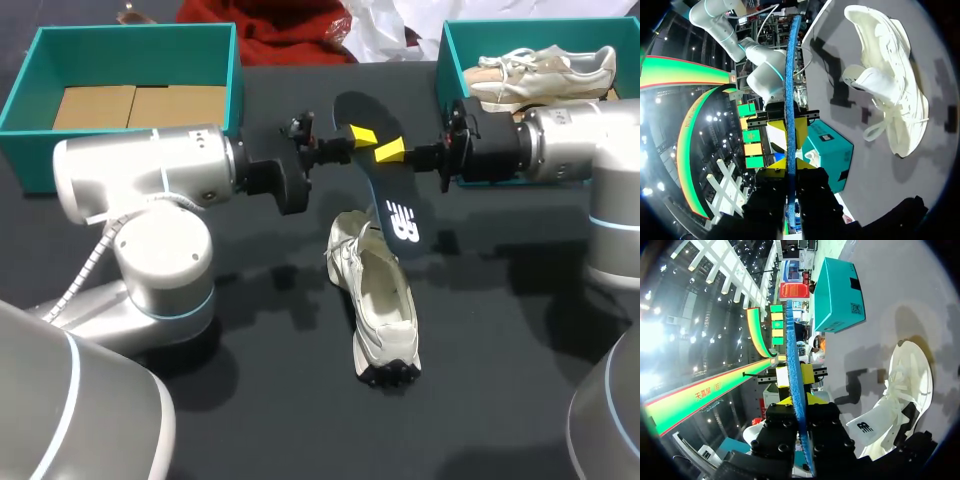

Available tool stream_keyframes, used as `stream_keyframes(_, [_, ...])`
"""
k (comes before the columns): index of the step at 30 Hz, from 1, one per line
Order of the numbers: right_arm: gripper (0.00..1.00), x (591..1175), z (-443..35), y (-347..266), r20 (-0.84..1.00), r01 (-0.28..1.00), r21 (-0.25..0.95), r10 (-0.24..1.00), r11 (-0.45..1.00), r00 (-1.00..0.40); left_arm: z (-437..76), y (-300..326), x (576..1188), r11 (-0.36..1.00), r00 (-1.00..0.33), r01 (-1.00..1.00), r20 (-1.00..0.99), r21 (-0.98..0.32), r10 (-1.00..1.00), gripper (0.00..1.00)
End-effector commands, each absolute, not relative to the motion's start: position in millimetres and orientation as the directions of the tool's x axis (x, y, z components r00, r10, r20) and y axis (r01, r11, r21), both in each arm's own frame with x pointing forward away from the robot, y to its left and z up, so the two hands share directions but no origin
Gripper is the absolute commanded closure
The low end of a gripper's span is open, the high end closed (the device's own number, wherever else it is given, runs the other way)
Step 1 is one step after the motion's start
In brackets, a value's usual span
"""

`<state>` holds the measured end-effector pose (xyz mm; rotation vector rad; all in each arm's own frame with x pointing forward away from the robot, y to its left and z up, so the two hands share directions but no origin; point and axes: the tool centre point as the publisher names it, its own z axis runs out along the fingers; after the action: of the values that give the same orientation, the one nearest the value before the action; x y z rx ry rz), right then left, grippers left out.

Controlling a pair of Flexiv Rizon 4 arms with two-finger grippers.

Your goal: Take the shoe out of the shoebox, open the shoe tongue, remove and reinsert the insole, then place the shoe into the shoebox

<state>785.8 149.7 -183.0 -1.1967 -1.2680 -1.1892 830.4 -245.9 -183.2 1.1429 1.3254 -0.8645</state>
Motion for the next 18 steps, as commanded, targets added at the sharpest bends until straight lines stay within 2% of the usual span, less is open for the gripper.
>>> stream_keyframes(1, [1.00, 784.6, -183.8, 151.8, 0.999, 0.999, 0.026, 0.035, 0.031, -0.027, -182.6, -251.8, 830.9, 0.256, 0.100, 0.957, -0.986, 0.133, 0.136, 1.00])
stream_keyframes(5, [1.00, 784.6, -183.8, 151.8, 0.999, 0.999, 0.026, 0.035, 0.031, -0.027, -182.3, -249.3, 829.0, 0.253, 0.101, 0.958, -0.986, 0.133, 0.136, 1.00])
stream_keyframes(7, [0.60, 784.8, -184.3, 150.2, 0.999, 0.999, 0.025, 0.033, 0.033, -0.026, -181.9, -246.3, 827.8, 0.254, 0.101, 0.958, -0.986, 0.133, 0.135, 1.00])
stream_keyframes(9, [0.00, 785.0, -184.7, 147.0, 0.999, 0.999, 0.027, 0.037, 0.037, -0.029, -181.4, -242.0, 826.0, 0.256, 0.099, 0.958, -0.986, 0.131, 0.134, 1.00])
stream_keyframes(18, [0.00, 779.8, -181.0, 115.3, 0.993, 0.993, 0.101, 0.059, 0.061, -0.105, -176.1, -211.5, 809.9, 0.261, 0.071, 0.960, -0.988, 0.105, 0.133, 1.00])
